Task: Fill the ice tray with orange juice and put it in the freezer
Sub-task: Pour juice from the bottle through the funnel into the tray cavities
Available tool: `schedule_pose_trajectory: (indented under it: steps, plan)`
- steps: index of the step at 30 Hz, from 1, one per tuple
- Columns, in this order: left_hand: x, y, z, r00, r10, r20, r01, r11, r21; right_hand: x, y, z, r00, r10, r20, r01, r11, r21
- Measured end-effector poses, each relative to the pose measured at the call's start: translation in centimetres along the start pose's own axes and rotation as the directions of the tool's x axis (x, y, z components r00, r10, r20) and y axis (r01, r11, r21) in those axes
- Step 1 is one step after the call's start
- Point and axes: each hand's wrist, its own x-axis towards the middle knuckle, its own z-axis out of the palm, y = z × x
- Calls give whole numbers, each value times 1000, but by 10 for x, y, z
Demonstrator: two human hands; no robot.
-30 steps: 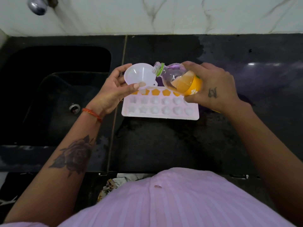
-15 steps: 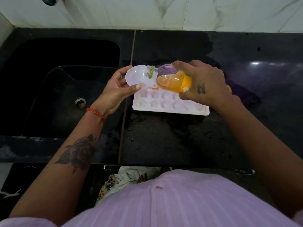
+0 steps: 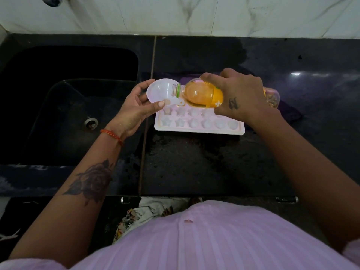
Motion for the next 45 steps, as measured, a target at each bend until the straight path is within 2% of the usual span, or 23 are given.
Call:
schedule_pose_trajectory:
  steps: [12, 26, 31, 41, 45]
  plan:
    - [-1, 2, 1, 1000, 2, 2, -2, 1000, 1, 4, -1, -4, 1000, -13, -7, 13, 999, -35]
    - [1, 4, 0, 998, 27, 56, -27, 1000, -2, -7, 4, 3, 998, 54, -11, -51, 979, 198]
    - [3, 6, 3, 998, 37, 58, -37, 999, 2, -19, 15, 6, 995, 94, -25, -86, 972, 221]
    - [15, -4, 19, 991, 11, 135, -8, 1000, -18, -35, 19, 5, 991, 133, -34, -123, 972, 199]
    - [19, -7, 23, 988, -20, 152, 27, 999, -40, -36, 19, 4, 991, 132, -28, -127, 983, 131]
